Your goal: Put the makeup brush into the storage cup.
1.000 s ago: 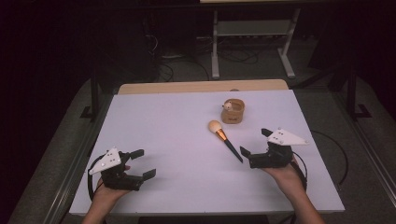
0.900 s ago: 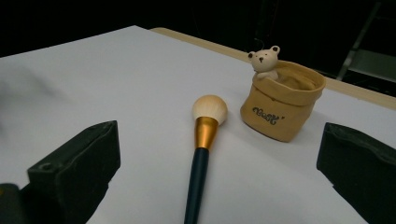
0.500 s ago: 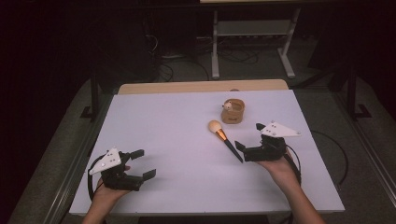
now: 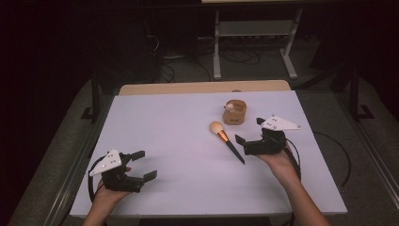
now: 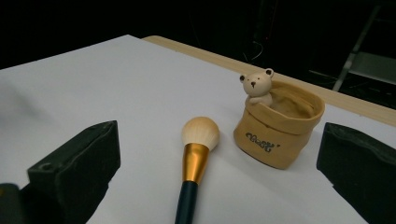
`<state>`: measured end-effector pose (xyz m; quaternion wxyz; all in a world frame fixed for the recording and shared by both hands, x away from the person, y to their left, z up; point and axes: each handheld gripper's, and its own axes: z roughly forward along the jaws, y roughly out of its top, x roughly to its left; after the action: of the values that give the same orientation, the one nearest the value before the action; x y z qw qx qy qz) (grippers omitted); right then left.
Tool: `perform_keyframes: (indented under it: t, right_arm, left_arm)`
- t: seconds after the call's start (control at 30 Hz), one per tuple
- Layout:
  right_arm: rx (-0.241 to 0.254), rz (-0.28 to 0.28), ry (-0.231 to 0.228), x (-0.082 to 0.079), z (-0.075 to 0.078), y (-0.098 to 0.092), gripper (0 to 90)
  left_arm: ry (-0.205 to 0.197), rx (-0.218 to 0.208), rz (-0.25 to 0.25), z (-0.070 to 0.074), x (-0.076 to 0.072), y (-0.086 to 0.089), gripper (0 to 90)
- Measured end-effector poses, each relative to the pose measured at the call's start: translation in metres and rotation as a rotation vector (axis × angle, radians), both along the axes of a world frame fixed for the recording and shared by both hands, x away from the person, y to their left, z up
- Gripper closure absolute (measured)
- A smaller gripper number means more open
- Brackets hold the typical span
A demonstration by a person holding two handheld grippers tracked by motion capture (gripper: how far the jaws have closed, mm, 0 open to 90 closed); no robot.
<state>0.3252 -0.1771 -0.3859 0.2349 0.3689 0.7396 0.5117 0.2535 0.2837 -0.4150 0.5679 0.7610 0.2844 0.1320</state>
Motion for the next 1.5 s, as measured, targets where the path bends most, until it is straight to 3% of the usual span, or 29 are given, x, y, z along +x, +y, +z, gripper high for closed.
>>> perform_keyframes:
  t: [0.83, 1.5]
  right_arm:
    - [0.006, 0.015, -0.018, 0.019, 0.008, 0.013, 0.0]
    - [0.006, 0.043, -0.026, 0.04, 0.012, 0.035, 0.0]
  left_arm:
    - [0.001, -0.011, -0.001, -0.001, 0.0, -0.001, 10.8]
    - [-0.005, -0.009, -0.005, 0.0, 0.0, -0.002, 10.8]
